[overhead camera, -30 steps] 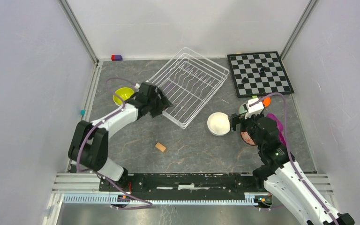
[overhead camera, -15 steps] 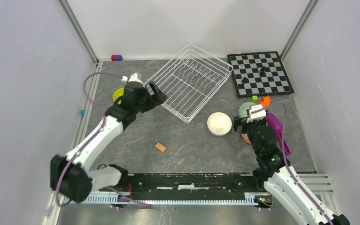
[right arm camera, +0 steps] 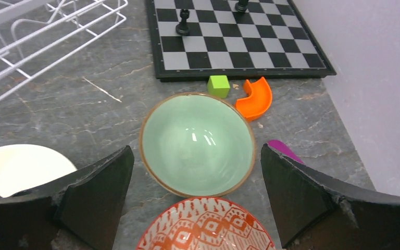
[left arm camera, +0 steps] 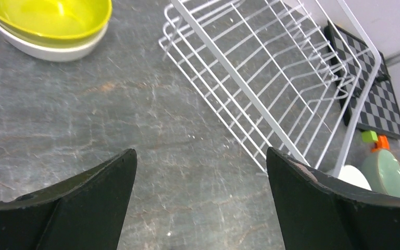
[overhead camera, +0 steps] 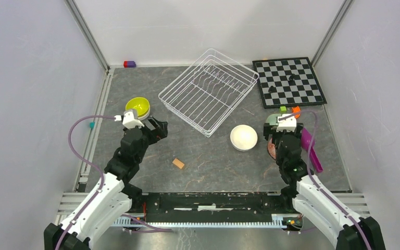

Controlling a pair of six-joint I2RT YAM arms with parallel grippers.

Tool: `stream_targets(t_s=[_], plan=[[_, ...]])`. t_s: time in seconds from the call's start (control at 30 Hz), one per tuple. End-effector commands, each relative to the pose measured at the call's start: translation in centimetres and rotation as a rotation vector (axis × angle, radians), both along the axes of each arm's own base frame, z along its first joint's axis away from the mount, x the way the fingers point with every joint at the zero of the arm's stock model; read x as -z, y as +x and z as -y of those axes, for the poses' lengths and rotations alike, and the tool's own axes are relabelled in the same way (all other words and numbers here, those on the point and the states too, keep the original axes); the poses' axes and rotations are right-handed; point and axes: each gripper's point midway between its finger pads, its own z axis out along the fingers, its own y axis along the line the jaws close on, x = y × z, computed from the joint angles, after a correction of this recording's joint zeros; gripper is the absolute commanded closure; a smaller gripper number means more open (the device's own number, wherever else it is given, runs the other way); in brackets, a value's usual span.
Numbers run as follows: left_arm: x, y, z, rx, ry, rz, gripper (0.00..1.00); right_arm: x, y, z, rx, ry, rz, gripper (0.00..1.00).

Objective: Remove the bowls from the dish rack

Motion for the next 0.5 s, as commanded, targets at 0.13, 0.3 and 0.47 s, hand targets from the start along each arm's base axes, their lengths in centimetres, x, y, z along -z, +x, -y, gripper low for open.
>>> stream_targets(t_s=[0.13, 0.3, 0.47], plan=[[-2.2, 2.3, -2.0, -0.073, 0.174, 0.124, 0.0, 1.3, -0.3, 1.2, -0.013, -0.135, 0.127, 0.02], [-1.2, 3.3, -3.0, -0.122, 0.244, 0.145, 0.0, 2.8, 0.0, 2.0, 0.026, -0.177, 0.09, 0.02], [-0.3, 4.2, -4.1, -0.156, 0.366, 0.139, 0.0, 4.7, -0.2, 3.1, 0.047, -0.169, 0.057, 0.02]])
